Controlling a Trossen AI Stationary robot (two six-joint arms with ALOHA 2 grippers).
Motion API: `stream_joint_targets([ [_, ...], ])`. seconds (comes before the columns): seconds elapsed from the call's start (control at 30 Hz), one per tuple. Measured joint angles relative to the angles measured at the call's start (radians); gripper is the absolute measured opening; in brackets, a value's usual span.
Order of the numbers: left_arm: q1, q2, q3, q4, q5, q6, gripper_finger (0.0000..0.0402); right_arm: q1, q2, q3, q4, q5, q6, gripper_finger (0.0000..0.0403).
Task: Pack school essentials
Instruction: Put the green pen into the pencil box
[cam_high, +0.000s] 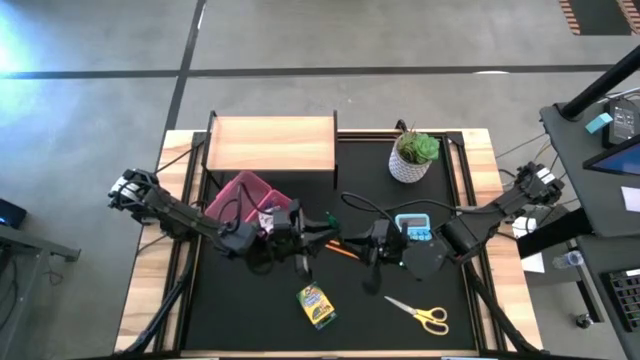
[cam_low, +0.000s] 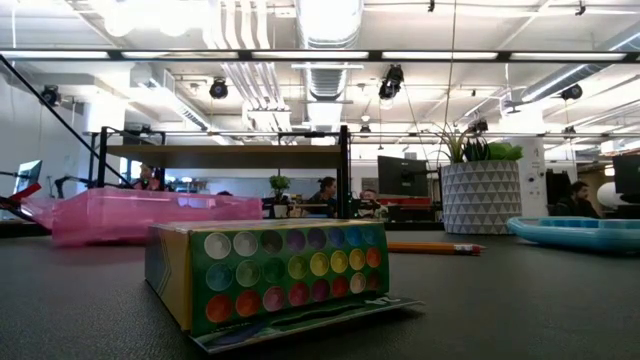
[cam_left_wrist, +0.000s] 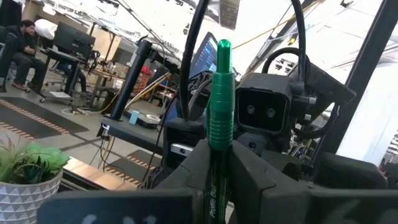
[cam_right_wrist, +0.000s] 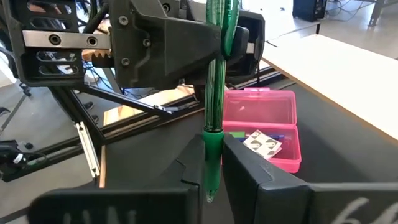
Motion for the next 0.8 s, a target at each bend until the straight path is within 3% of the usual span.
stream_joint_targets([
  [0.23,0.006,0.0,0.0,-0.011,0.004,0.0,0.0021,0.0,-0.063,0.0,-0.117,-0.025,0.051,0.0128],
  [0.4,0.021,-0.04,0.0,-0.2,-0.011,-0.013,0.0022,0.0,-0.138,0.0,-0.313,-0.055,0.182,0.0176],
  [0.57,0.038,-0.147,0.0,-0.613,-0.034,-0.173,0.0022,-0.007,-0.173,-0.001,-0.533,-0.043,0.319,0.019],
  [0.8,0.053,-0.294,0.0,-1.374,-0.038,-0.588,0.0022,-0.05,-0.142,-0.031,-0.719,-0.043,0.464,0.0191],
])
